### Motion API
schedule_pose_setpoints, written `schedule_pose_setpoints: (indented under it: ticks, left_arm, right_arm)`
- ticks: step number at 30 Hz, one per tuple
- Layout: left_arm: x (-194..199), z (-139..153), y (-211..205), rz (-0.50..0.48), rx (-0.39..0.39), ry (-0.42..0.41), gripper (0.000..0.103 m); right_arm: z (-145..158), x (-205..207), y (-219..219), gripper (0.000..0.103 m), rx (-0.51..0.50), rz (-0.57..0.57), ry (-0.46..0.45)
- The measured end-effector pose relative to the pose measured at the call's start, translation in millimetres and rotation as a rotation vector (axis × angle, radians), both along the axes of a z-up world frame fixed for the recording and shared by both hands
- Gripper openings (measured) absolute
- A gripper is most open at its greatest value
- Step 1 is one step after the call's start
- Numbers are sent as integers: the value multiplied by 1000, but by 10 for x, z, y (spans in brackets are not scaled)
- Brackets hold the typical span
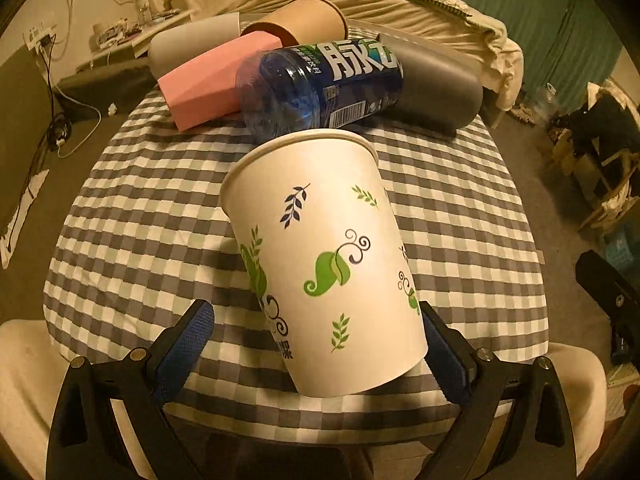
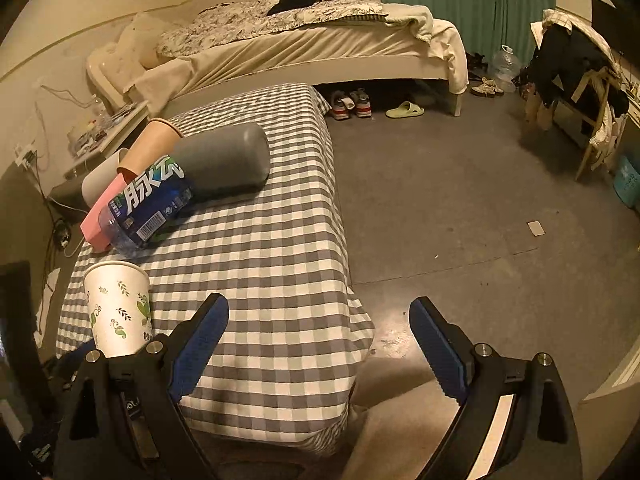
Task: Flip cup upside down
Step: 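Close the left gripper on the white cup while the right gripper releases it, then rotate the white cup rim-down with the left gripper and lower it onto the table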
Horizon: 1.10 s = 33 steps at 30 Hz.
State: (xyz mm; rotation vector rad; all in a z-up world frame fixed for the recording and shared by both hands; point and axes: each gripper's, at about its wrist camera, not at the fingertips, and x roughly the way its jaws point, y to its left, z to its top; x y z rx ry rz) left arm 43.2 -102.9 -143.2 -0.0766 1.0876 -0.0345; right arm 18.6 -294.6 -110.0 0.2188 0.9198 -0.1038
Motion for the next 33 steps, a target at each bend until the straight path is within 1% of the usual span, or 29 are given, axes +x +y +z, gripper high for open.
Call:
schedule_pose_setpoints:
  ticks: [1,2,3,4,5,6,10,15,20,25,29,33]
  left_arm:
    - [-12,11,7,-9,-2,-7,99]
    - [-22,16,14,-16,-7,-13,94]
    - [-37,39,23,-27,-14,-18,84]
    - [-47,51,27,-37,-16,-17,78]
    - [-55,64,29,-47,-18,-18,67]
    - [-65,72,27,-55,-19,-20,61]
    - [-119,140,66,-72,-31,-33,61]
    - [-202,348,107,-95,5,-80,60]
    - [-222,528,156,-109,40,-100,61]
    - [-223,546,185,-122,43,-51,60]
    - [-259,507,227,-151,58,17,60]
    - [-282,441,228,-205,89,101,60]
  right_arm:
    - [-8,4,-2,92,1,0,3]
    - [-18,9,0,92,3,0,7]
    - [-24,13,1,92,4,0,9]
    - [-27,15,7,92,5,0,8]
    - [-28,20,17,92,6,3,9]
    - [-26,25,29,92,6,5,10]
    - [8,23,99,92,0,19,1]
    - [48,-2,212,92,-16,43,-5]
    - [69,-28,279,92,-25,52,-7]
    - [107,-44,320,92,-31,58,-15]
    - [106,-41,349,92,-28,67,-13]
    - [80,-51,350,92,-18,66,-9]
